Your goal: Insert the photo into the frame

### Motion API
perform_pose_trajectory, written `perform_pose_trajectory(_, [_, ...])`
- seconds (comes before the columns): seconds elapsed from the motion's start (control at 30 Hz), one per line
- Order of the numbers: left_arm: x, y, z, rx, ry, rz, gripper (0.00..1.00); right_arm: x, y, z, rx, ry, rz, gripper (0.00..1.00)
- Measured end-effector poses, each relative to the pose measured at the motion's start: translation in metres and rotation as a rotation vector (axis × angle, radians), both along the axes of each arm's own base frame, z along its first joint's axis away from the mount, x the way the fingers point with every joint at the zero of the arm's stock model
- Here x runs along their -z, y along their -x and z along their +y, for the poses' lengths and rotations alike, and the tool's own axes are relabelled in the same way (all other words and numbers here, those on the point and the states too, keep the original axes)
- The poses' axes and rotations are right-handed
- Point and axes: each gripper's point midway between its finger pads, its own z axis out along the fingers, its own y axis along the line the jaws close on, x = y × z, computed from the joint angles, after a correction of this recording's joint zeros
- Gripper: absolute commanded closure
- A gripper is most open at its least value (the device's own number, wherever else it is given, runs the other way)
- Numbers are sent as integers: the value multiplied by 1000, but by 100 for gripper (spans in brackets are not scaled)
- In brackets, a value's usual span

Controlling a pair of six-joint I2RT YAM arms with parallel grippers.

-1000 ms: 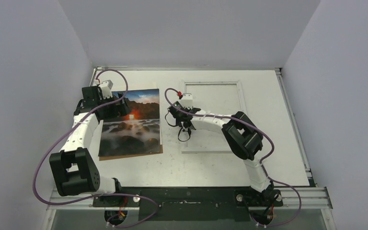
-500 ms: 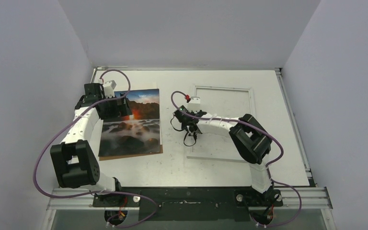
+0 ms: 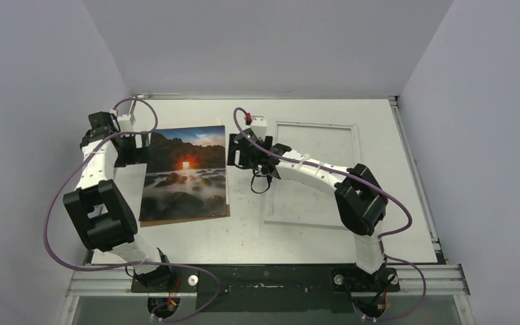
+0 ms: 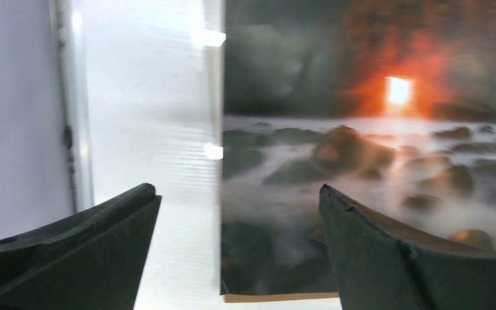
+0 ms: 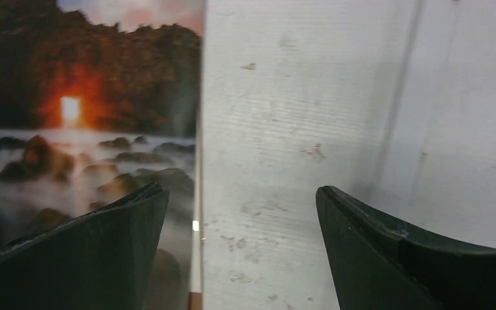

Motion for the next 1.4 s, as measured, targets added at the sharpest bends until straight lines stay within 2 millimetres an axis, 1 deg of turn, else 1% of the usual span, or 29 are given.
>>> perform_pose_trajectory(0.07, [10,5,19,-32,-40,35,30,-9,7,25,-66,-56,3,7])
perform_pose_trajectory(0.1, [13,7,26,-43,-54,50,35,-11,11,38,-100,-78,6,6])
perform_pose_trajectory(0.17, [21,10,40,-61,-97,79,40,-7,20,60,-158,-113,22,5])
perform_pose_trajectory(0.27, [33,13,59,-90,-176,96,43,14,35,79,-222,-124,80,3])
perform_pose_trajectory(0.33, [41,17,68,-107,-221,109,45,30,41,85,-240,-119,117,2])
perform_pose_trajectory(0.43, [54,22,81,-137,-281,137,46,52,46,86,-250,-109,167,2])
perform_pose_trajectory(0.5, [62,23,88,-148,-308,153,47,60,47,86,-249,-110,189,1])
perform_pose_trajectory(0.6, [76,23,94,-158,-330,176,47,65,48,86,-248,-123,215,1])
perform_pose_trajectory(0.77, [102,28,94,-162,-323,226,47,68,47,86,-242,-157,251,1])
perform_pose_trajectory(0.87, [102,24,95,-169,-322,198,47,69,46,85,-234,-179,273,1])
perform_pose_trajectory(1.07, [104,19,87,-163,-295,160,47,70,42,84,-216,-225,308,0])
perform_pose_trajectory(1.2, [105,14,79,-147,-258,142,47,69,38,90,-212,-268,308,0])
perform_pose_trajectory(1.4, [107,7,62,-115,-194,119,45,68,36,96,-205,-303,309,0])
